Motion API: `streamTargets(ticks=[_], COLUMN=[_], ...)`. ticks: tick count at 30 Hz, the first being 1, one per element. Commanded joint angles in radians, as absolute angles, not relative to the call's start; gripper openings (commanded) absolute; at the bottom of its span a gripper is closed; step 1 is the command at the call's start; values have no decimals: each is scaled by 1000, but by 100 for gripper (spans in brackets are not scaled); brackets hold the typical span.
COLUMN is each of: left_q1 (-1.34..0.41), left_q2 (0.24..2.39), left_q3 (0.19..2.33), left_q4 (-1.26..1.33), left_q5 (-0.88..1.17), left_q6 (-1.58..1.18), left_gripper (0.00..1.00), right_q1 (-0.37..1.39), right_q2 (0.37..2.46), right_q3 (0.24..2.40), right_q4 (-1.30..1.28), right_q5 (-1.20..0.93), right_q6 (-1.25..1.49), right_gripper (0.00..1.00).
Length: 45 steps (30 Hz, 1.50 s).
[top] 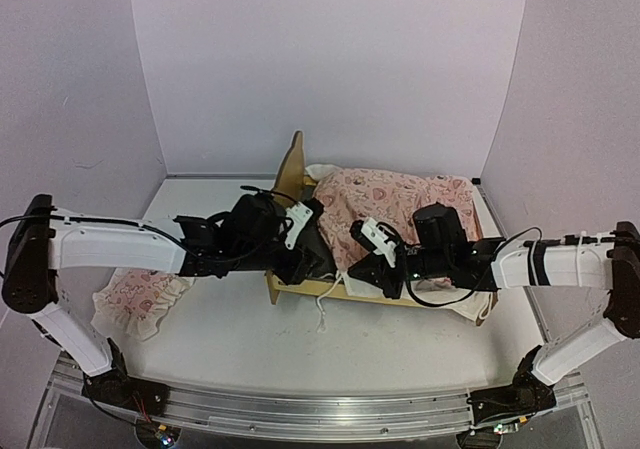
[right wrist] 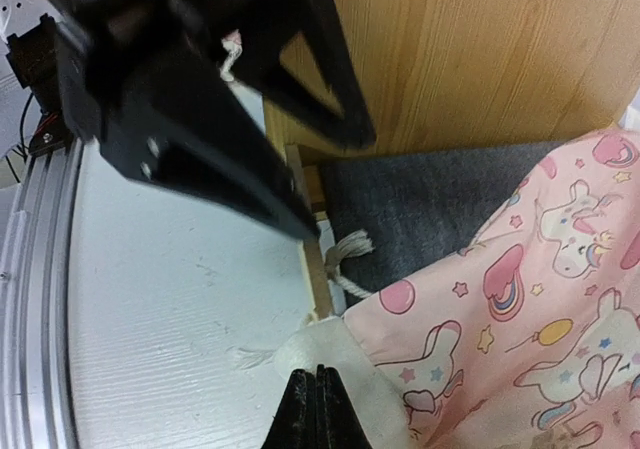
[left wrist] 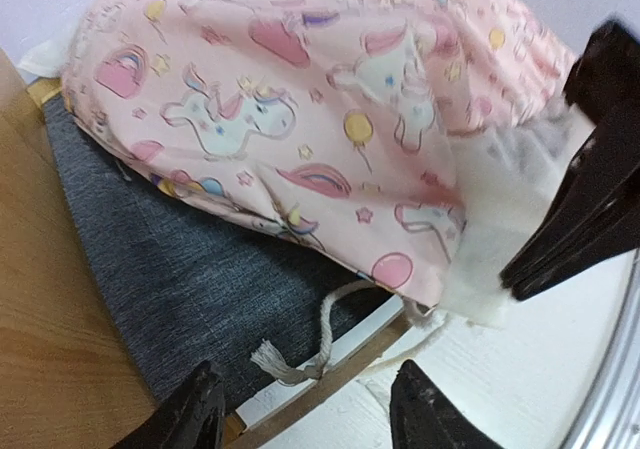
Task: Set up the pet bed
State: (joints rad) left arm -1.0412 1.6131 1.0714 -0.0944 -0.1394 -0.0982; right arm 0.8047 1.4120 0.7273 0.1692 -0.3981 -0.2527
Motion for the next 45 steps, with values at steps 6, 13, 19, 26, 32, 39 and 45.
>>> streamTargets(ticks=[6,13,19,26,32,39,45], left_q1=[-941,-795,-758,-758,-758,-757,-755], left_q2=[1353,1206,1124,1038,986,938,938], left_q3=[1064,962,881,887,946,926,920], left_q4=[-173,-168,-48,8,-91,-126,-185], left_q5=[-51,-15,95,268,143,34,-64], left_q6=[-246,-356,-441,-344,-319,-318,-353], left_gripper=[66,72,74,75,74,74,75], right_q1=[809,809,872,948,953,953,953], right_q2=[1434,1612,1814,1985,2121,2205,2243], right_q3=[924,1181,1422,1635,1792,1855,1877], right_q4=[-192,-308,-399,-445,-524,-571,-642], right_q5=[-464,-485,-414,-237,-220,-236,-301], right_q6=[-186,-208,-47,-8,30,-28,-45], right_gripper=[48,74,83,89,77,60,49])
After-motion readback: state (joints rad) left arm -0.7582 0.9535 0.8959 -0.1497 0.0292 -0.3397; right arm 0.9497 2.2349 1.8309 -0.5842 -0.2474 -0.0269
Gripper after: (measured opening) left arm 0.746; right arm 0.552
